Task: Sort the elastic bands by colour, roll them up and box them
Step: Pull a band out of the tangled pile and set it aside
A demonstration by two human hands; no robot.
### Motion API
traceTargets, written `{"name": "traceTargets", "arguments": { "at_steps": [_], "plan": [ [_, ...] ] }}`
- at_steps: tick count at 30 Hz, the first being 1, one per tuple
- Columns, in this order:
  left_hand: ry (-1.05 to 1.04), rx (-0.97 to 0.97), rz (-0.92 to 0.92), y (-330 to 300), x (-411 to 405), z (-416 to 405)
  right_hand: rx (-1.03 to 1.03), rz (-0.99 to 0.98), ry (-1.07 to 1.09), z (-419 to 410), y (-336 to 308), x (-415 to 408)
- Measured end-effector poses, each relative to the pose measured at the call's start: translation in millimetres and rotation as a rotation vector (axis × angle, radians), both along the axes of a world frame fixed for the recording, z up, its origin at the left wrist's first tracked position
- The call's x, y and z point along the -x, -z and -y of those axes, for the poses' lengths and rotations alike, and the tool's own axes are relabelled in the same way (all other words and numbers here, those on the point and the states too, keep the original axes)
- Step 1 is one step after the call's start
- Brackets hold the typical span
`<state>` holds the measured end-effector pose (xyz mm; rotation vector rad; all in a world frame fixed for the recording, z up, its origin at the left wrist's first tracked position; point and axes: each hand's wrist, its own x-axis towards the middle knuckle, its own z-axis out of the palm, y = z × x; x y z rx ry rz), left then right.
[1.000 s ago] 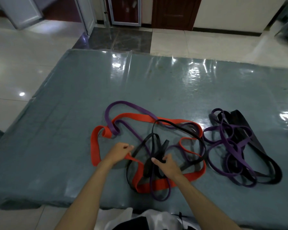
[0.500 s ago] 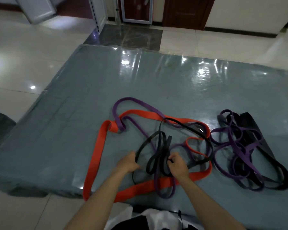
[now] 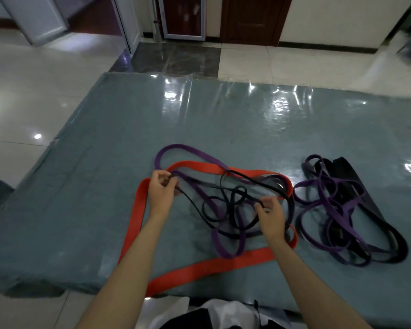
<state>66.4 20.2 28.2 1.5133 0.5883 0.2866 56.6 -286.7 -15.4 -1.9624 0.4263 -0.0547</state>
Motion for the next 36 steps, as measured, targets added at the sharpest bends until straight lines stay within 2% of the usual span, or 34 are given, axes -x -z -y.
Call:
{"name": "traceTargets", "arguments": {
  "at_steps": [5, 7, 12, 14, 20, 22, 25, 27, 29, 31, 33, 36],
  "plan": [
    [-0.037, -0.030, 0.112, -20.3, -21.1, -12.2, -0.142, 0.097, -0.027, -0.7, -26.6, -30.4],
    [0.030, -0.082, 0.047, -17.0, -22.8, -13.7, -0.168, 0.162, -0.066, -3.5, -36.3, -38.9],
    [0.399, -0.349, -0.334, 11.0, -15.8, -10.1, -0.173, 0.201, -0.127, -3.9, -43.8, -52.6],
    [0.511, -0.343, -0.441, 21.5, -11.3, -4.2, -0.168, 0.191, -0.128, -2.7, -40.4, -55.1],
    [0.633, -0.150, -0.490, 43.9, -8.7, 16.1, -0.286, 0.165, -0.119, -14.8, -46.5, -60.0],
    [0.710, -0.200, -0.475, 45.4, -10.6, 23.0, -0.337, 0.159, -0.177, -29.1, -57.1, -62.9],
    [0.822, -0.392, -0.467, 42.0, -19.7, 41.2, -0.404, 0.126, -0.331, -58.1, -75.6, -68.0],
    [0.806, -0.427, -0.346, 38.6, -28.9, 55.8, -0.432, 0.094, -0.459, -80.0, -84.2, -69.9],
    [0.755, -0.327, -0.231, 39.3, -35.1, 67.3, -0.446, 0.097, -0.580, -99.9, -88.0, -70.6],
    [0.691, -0.250, -0.244, 41.9, -38.0, 72.0, -0.409, 0.142, -0.666, -114.2, -87.4, -72.1],
    [0.622, -0.338, -0.297, 44.0, -39.6, 69.5, -0.380, 0.169, -0.702, -118.4, -81.1, -74.7],
    [0.491, -0.423, -0.349, 52.2, -48.0, 59.0, -0.362, 0.158, -0.574, -103.6, -57.6, -82.0]
  ]
}}
